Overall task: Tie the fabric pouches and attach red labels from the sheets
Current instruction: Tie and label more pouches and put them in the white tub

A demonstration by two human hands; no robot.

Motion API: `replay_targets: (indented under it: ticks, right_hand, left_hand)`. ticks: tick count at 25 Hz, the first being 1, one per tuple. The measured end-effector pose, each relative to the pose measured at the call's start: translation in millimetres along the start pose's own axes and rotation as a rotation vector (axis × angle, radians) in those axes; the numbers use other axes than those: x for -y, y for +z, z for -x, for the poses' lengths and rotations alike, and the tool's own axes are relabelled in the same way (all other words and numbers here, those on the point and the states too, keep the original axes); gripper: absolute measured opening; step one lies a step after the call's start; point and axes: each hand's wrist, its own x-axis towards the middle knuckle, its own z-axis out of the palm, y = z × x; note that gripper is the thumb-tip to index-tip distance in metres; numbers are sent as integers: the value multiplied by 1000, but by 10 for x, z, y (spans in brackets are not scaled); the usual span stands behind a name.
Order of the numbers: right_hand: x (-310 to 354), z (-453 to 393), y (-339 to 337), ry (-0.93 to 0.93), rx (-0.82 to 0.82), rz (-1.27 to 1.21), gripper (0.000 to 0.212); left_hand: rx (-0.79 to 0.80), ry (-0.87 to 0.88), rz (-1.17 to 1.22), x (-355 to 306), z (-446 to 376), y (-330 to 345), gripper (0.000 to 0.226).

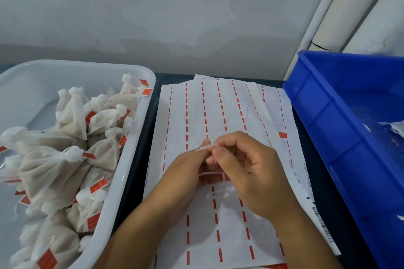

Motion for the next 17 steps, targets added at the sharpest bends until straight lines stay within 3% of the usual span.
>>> replay_targets:
  ticks: [7, 17]
  right_hand:
    - [-77, 17, 83, -16, 164, 230, 10]
    - [-39, 14, 81, -53, 171, 223, 11]
  left_hand:
    - [-26, -123, 478, -107, 36, -84, 44]
    - [8, -197, 407, -80, 30, -62, 34]
